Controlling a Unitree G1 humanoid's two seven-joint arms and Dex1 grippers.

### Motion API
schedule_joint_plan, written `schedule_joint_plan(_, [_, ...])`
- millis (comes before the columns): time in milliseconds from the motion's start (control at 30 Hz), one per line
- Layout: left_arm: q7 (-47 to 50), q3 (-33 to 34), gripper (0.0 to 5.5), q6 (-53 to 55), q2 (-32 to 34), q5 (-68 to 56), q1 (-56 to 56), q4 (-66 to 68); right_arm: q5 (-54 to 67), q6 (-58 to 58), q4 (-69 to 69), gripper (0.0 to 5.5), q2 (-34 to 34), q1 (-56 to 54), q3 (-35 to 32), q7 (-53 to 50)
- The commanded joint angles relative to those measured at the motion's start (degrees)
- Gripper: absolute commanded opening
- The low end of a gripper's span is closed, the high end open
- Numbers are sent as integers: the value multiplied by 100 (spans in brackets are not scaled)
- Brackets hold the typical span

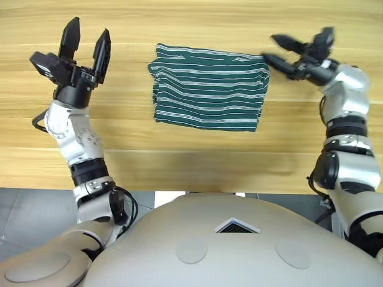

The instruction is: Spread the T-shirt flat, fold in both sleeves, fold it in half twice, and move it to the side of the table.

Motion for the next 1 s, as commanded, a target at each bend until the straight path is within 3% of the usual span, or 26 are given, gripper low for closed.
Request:
schedule_joint_plan(33, [651,-331,335,-245,-228,557,389,-526,-455,327,-1076,227,175,416,719,-427])
schedule_joint_plan(233, [1060,-809,335,-611,-400,870,837,-514,-436,1324,-1886,105,555,565,1307,-967])
schedule_joint_plan(400, [1257,-969,335,-846,-386,859,1056,-543,-553,3132,-3582,11,1490,1303,1390,-3141])
schedule_joint_plan(733, [1594,-1118,335,-1189,-387,929,1272,-660,-1639,3582,-3986,4,1825,2138,2556,-4991])
schedule_joint_plan(867, [1730,-1172,335,-1268,-402,907,1375,-709,-1934,3136,-3050,4,2116,1983,2523,-5716])
schedule_joint_plan(1000, [1850,-1234,335,-1324,-421,930,1412,-711,-2098,2497,-1901,4,2238,1786,2785,-5757])
